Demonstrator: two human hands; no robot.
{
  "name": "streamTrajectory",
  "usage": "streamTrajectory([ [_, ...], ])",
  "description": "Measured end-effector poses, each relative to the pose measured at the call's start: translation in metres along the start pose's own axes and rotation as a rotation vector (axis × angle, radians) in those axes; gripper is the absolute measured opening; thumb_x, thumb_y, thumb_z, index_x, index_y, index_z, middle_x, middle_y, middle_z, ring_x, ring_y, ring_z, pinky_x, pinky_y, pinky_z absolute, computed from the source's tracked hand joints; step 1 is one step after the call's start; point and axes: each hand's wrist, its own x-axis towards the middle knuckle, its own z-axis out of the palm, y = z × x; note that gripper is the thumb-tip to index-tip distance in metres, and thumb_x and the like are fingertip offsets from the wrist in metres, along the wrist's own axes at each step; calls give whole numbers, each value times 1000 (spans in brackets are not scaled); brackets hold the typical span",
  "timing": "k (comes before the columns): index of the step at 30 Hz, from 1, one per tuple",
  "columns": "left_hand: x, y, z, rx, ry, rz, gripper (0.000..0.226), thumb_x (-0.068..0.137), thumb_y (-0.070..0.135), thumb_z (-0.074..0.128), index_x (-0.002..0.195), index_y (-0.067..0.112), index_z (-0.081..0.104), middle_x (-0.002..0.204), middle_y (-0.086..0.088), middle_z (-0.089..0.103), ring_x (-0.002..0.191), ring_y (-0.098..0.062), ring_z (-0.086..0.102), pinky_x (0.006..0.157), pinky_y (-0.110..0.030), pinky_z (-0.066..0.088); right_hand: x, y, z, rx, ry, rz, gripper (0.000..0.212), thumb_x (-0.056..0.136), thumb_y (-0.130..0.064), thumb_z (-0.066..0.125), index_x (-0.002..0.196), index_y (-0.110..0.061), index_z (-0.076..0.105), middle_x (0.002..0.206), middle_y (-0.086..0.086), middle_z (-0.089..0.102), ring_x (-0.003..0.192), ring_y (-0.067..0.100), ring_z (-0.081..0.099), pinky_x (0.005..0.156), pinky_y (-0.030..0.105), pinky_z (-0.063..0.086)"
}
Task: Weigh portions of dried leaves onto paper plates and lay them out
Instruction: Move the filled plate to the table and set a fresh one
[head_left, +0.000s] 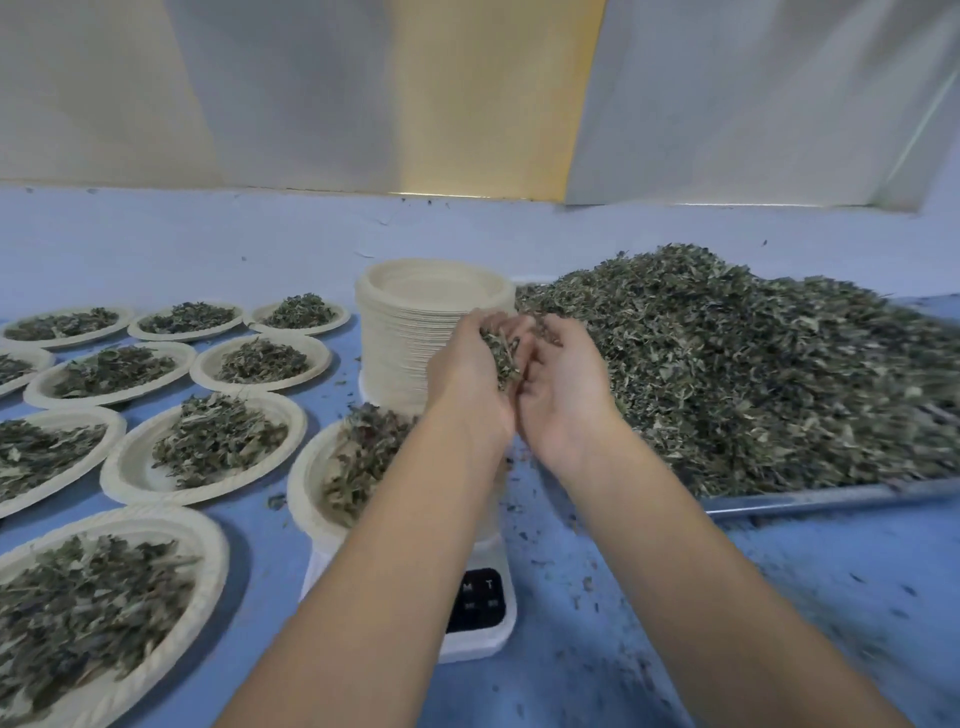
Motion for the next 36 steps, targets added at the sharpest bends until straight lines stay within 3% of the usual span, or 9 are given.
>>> streamTrajectory([
  [3, 3, -36, 18, 63, -32, -62, 25, 97, 14, 47, 73, 10, 50, 63, -6, 54, 48, -13, 50, 44, -19, 43, 4, -18, -27, 58, 96, -8, 30, 99, -24, 35, 78, -11, 53, 58, 0, 49, 38, 6, 52, 39, 12, 40],
  [6, 6, -66, 28, 236, -35, -95, 10, 88, 15, 65, 88, 11, 56, 70, -4, 56, 56, -13, 53, 58, -23, 47, 9, -33, -52, 31, 216, -1, 27, 98, -27, 36, 90, -10, 55, 73, 4, 54, 60, 17, 55, 53, 23, 45],
  [9, 8, -80, 32, 449, -103, -147, 34, 79, 33, 75, 103, 14, 60, 97, 0, 62, 88, -16, 60, 82, -30, 49, 13, -43, -71, 8, 384, -14, 23, 95, -27, 41, 89, -8, 53, 77, 8, 55, 67, 23, 54, 60, 30, 45],
  [12, 7, -84, 33, 627, -203, -140, 56, 83, 52, 62, 128, 20, 52, 132, 5, 50, 123, -14, 45, 102, -32, 28, 14, -52, -80, -111, 530, -94, 22, 94, -21, 43, 94, -5, 59, 105, 1, 64, 96, 32, 61, 73, 34, 46],
  [13, 8, -84, 33, 619, -216, -122, 56, 87, 51, 56, 133, 19, 50, 137, 3, 48, 130, -15, 40, 106, -33, 23, 15, -53, -83, -155, 555, -130, 21, 93, -18, 43, 94, -6, 60, 109, -3, 63, 87, 25, 59, 74, 32, 44],
  [17, 10, -82, 27, 503, -263, -87, 44, 95, 38, 46, 128, 11, 55, 131, -2, 56, 130, -15, 44, 104, -24, 25, 20, -55, -88, -238, 574, -169, 28, 94, -13, 43, 111, -4, 63, 128, 8, 60, 111, 18, 55, 104, 35, 30],
  [20, 8, -78, 22, 518, -327, -108, 40, 99, 34, 38, 129, 13, 54, 142, -4, 47, 136, -16, 37, 113, -32, 23, 20, -50, -85, -189, 485, -224, 30, 97, -5, 38, 112, -8, 65, 122, 7, 64, 107, 13, 52, 94, 24, 26],
  [28, 1, -57, 13, 428, -353, -6, 30, 101, 16, 37, 119, 8, 59, 129, -9, 59, 123, -16, 53, 101, -27, 43, 14, -37, -63, 5, 308, -323, 45, 91, 19, 26, 124, 6, 54, 101, 11, 60, 84, 9, 60, 87, 21, 50],
  [36, -16, -5, -17, 498, -307, 153, 25, 100, 11, 39, 110, 7, 61, 122, -8, 62, 118, -15, 56, 97, -24, 46, 4, -4, -26, -35, 164, -277, 44, 85, 22, 27, 105, 1, 61, 90, 9, 65, 78, 7, 64, 85, 20, 53],
])
